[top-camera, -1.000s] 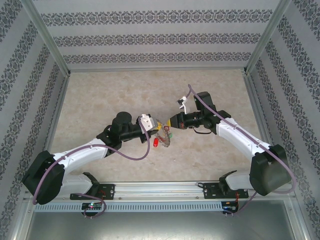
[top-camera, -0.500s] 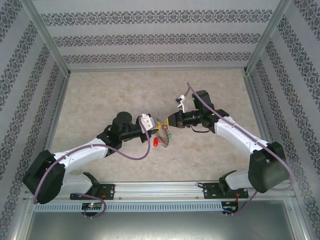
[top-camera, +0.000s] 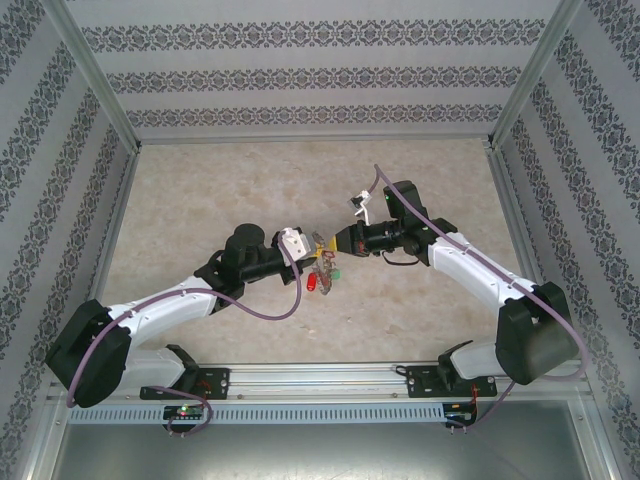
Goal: Put the keys on the keyring
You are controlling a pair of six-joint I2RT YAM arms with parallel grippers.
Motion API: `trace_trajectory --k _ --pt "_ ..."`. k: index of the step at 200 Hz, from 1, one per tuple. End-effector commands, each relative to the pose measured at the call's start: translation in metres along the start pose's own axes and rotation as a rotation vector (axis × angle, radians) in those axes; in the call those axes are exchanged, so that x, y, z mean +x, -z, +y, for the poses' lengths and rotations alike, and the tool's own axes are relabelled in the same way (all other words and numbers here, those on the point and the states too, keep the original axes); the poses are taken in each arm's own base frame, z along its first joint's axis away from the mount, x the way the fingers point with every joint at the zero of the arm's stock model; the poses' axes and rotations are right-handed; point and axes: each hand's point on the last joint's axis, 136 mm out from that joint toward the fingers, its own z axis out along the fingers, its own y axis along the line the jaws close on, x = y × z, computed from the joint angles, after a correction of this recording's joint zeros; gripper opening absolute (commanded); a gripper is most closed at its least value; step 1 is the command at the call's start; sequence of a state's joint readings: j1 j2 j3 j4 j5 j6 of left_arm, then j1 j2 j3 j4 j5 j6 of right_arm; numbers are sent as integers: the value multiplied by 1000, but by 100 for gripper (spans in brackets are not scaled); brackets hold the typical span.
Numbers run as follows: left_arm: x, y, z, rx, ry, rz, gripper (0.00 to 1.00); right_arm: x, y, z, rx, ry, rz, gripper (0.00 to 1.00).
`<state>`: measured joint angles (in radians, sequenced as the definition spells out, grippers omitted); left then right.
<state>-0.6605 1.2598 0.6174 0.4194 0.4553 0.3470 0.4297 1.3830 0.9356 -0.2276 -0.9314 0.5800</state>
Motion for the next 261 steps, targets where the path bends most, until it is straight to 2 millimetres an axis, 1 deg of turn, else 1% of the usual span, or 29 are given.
trace_trajectory --k 1,17,52,77,88,106,126,146,184,219,242,261 --pt "-12 -4 1 -15 -58 -28 0 1 7 22 -70 31 -1 0" --pt "-12 -5 1 -14 -62 -28 0 -2 10 26 -83 35 -13 0" --pt "-12 -7 -2 1 -70 -23 0 -6 12 26 -78 41 -31 0" --pt "-7 -9 -1 -12 -76 7 0 -3 12 27 -79 51 -20 0" --pt "-4 -10 -1 -15 -78 28 0 1 11 33 -84 99 -11 0" --pt "-2 -11 -1 -11 -80 43 0 5 12 41 -57 232 -35 0" --pt "-2 -12 -3 -3 -79 37 0 2 16 40 -2 329 -74 0" --pt "-5 -13 -3 -2 -72 23 0 2 16 38 29 377 -77 0" --pt "-6 -14 -3 -18 -64 9 0 14 9 38 56 487 -37 0" --pt "-1 -13 1 -52 -73 22 0 11 11 24 132 493 -63 0" --pt "-1 -13 1 -59 -77 25 0 11 11 28 152 510 -68 0" --pt "-1 -11 4 -89 -82 10 0 7 16 20 207 528 -94 0"
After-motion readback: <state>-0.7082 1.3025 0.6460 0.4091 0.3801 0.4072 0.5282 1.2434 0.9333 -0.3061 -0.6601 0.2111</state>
